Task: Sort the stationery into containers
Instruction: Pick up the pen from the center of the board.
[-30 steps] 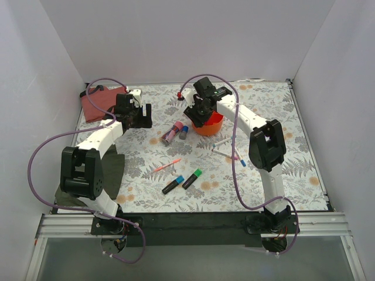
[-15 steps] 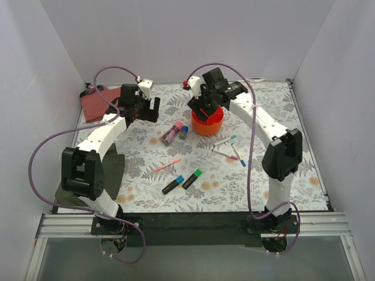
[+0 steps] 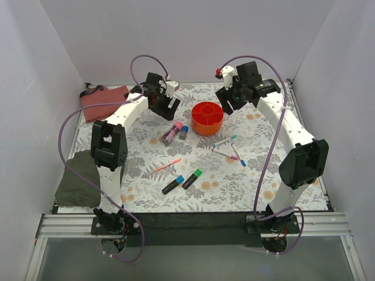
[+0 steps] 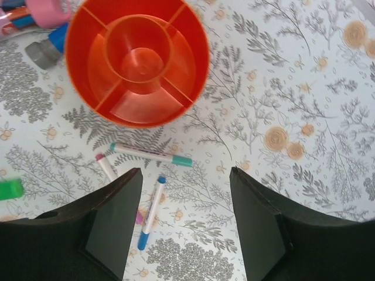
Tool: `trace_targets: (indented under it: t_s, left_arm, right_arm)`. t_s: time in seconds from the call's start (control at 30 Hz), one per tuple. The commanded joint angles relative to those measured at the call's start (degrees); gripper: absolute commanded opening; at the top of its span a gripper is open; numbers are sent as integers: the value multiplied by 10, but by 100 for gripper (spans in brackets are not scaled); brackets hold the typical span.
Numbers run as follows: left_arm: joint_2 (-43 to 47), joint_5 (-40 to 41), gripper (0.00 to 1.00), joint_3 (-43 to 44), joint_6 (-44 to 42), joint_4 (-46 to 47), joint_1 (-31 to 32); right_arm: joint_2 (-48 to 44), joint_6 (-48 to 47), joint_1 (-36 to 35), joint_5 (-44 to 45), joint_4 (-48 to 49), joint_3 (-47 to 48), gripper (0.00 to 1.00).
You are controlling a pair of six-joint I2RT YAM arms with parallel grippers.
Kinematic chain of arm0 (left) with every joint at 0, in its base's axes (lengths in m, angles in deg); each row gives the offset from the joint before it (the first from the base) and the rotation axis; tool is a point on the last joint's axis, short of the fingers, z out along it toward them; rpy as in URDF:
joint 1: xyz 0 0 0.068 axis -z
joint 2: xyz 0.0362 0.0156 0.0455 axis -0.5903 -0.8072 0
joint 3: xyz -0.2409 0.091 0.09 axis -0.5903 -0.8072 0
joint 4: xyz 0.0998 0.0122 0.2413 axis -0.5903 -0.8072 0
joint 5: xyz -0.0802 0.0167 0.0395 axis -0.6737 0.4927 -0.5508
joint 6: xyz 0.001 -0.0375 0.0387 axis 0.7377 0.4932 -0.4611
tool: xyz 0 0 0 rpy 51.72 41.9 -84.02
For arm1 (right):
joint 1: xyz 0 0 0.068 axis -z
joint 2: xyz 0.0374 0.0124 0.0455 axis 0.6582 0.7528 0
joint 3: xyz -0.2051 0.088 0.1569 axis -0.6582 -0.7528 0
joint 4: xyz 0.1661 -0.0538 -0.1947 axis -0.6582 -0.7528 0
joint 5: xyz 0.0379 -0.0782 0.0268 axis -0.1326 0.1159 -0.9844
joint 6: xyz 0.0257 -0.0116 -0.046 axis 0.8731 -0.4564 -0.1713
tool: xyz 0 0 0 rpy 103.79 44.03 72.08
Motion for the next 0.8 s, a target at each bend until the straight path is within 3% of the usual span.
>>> trace_targets:
  t_s: [0.0,0.13,0.27,0.37,0.53,0.77]
  left_arm:
    - [-8,-2,80,59,-21,-94,1]
    - [62,-16,78,10,-29,-102,2]
    - [183,-55,75,-113,-42,-77,10]
    - [230,-57,74,-170,-50,-86,34]
    - [260,-55,69,-232,-6,-80,63]
    - [326,-62,66,-288,-17,-81,71]
  right_arm:
    - [-41,2,48,-41,-4,-10,70]
    - [-95,-40,48,-98,-7,-88,69]
    - [-134,-49,48,-114,1,-190,68]
    - [-144,-52,48,-120,10,-214,65]
    - [-175,-93,45,-175,21,-281,60]
    - [-225,-158,20,-201,35,-352,61]
